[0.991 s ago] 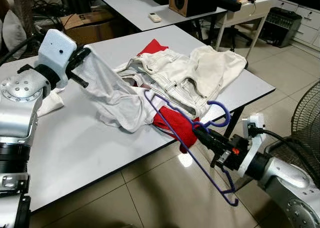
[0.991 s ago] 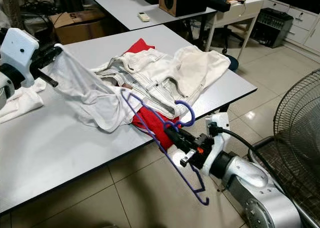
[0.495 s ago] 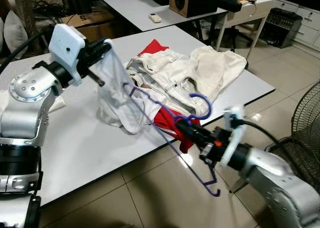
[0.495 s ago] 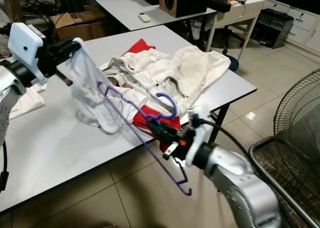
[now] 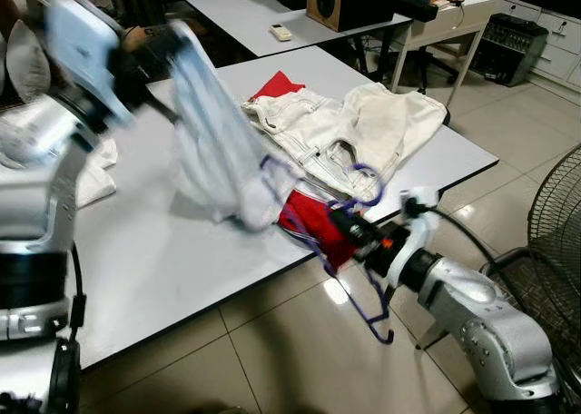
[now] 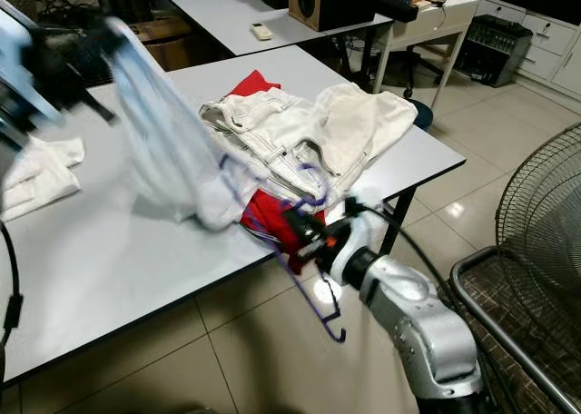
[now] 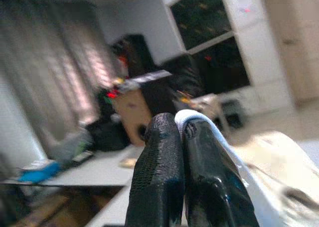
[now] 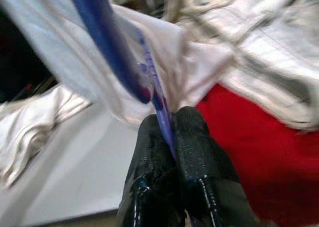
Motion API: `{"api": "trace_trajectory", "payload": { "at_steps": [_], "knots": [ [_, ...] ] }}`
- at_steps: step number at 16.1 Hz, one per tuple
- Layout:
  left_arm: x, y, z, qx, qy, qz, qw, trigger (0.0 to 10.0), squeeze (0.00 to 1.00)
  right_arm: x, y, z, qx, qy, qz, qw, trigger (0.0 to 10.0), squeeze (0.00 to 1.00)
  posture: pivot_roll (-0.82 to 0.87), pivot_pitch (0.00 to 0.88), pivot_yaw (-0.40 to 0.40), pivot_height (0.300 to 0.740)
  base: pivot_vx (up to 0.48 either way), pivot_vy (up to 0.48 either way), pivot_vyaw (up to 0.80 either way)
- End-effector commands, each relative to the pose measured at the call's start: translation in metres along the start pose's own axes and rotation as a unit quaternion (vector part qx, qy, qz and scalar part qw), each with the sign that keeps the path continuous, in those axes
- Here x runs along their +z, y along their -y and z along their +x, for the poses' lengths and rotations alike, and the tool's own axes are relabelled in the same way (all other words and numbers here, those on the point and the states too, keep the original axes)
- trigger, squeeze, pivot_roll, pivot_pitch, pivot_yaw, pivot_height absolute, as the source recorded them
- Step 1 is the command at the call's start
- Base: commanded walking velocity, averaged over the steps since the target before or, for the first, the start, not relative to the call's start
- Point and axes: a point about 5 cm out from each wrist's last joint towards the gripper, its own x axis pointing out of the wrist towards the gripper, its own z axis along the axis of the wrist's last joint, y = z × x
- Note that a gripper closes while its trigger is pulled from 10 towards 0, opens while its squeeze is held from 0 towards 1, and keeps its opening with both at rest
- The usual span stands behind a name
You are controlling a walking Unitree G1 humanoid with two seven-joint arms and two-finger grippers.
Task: Hang hanger
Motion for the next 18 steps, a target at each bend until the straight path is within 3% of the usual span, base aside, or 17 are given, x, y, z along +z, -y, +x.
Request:
{"api": "trace_trajectory", "payload": {
  "at_steps": [1, 4, 6, 7, 8, 9, 10, 11, 12, 13, 14, 15, 17, 18],
  "knots": [
    [0.012, -0.015, -0.002, 0.046, 0.026, 0.017, 0.998, 0.0, 0.0, 0.004, 0.01, -0.002, -0.037, 0.005, 0.016, 0.999, 10.0, 0.0, -0.11, 0.0, 0.038, 0.74, 0.0, 0.0, 0.0],
    [0.03, -0.042, -0.008, 0.15, 0.078, 0.034, 0.985, 0.0, 0.0, 0.023, 0.019, 0.009, -0.06, 0.049, 0.073, 0.994, 10.0, 0.0, -0.11, 0.0, 0.029, 0.74, 0.0, 0.0, 0.0],
    [0.035, -0.048, -0.01, 0.174, 0.096, 0.029, 0.98, 0.0, 0.0, 0.038, 0.027, 0.021, -0.066, 0.071, 0.091, 0.991, 10.0, 0.0, -0.11, 0.0, 0.03, 0.74, 0.0, 0.0, 0.0],
    [0.038, -0.047, -0.007, 0.167, 0.101, 0.035, 0.98, 0.0, 0.0, 0.057, 0.032, 0.033, -0.065, 0.09, 0.066, 0.992, 10.0, 0.0, -0.1, 0.0, 0.029, 0.74, 0.0, 0.0, 0.0],
    [0.049, -0.046, -0.003, 0.168, 0.138, 0.041, 0.975, 0.0, 0.0, 0.1, 0.032, 0.041, -0.051, 0.168, 0.034, 0.984, 10.0, 0.0, -0.1, 0.0, 0.026, 0.74, 0.0, 0.0, 0.0],
    [0.058, -0.047, -0.004, 0.172, 0.169, 0.036, 0.97, 0.0, 0.0, 0.125, 0.028, 0.039, -0.034, 0.229, 0.043, 0.972, 10.0, 0.0, -0.1, 0.0, 0.025, 0.74, 0.0, 0.0, 0.0],
    [0.065, -0.044, -0.006, 0.162, 0.195, 0.009, 0.967, 0.0, 0.0, 0.158, 0.02, 0.03, 0.003, 0.311, 0.062, 0.948, 10.0, 0.0, -0.09, 0.0, 0.016, 0.74, 0.0, 0.0, 0.0],
    [0.058, -0.04, -0.006, 0.144, 0.172, 0.011, 0.974, 0.0, 0.0, 0.154, 0.021, 0.03, 0.002, 0.3, 0.051, 0.953, 10.0, 0.0, -0.08, 0.0, 0.009, 0.74, 0.0, 0.0, 0.0],
    [0.032, -0.024, -0.005, 0.083, 0.09, 0.015, 0.992, 0.0, 0.0, 0.13, 0.023, 0.033, -0.009, 0.241, 0.022, 0.97, 10.0, 0.0, -0.08, 0.0, 0.004, 0.74, 0.0, 0.0, 0.0],
    [0.018, -0.014, -0.006, 0.051, 0.047, 0.015, 0.998, 0.0, 0.0, 0.114, 0.026, 0.036, -0.02, 0.203, 0.013, 0.979, 10.0, 0.0, -0.08, 0.0, 0.002, 0.74, 0.0, 0.0, 0.0],
    [-0.005, 0.006, -0.01, -0.005, -0.014, 0.007, 1.0, 0.0, 0.0, 0.08, 0.03, 0.038, -0.041, 0.119, -0.004, 0.992, 10.0, 0.0, -0.09, 0.0, 0.005, 0.74, 0.0, 0.0, 0.0],
    [-0.029, 0.035, -0.018, -0.078, -0.076, -0.018, 0.994, 0.0, 0.0, 0.041, 0.032, 0.032, -0.063, 0.035, -0.032, 0.997, 10.0, 0.0, -0.09, 0.0, 0.008, 0.74, 0.0, 0.0, 0.0],
    [-0.043, 0.052, -0.027, -0.117, -0.114, -0.012, 0.987, 0.0, 0.0, 0.021, 0.03, 0.019, -0.077, 0.014, -0.001, 0.997, 10.0, 0.0, -0.1, 0.0, 0.019, 0.74, 0.0, 0.0, 0.0],
    [-0.044, 0.054, -0.025, -0.108, -0.106, -0.022, 0.988, 0.0, 0.0, 0.015, 0.026, 0.009, -0.085, 0.016, 0.022, 0.996, 10.0, 0.0, -0.11, 0.0, 0.027, 0.74, 0.0, 0.0, 0.0]
  ]
}}
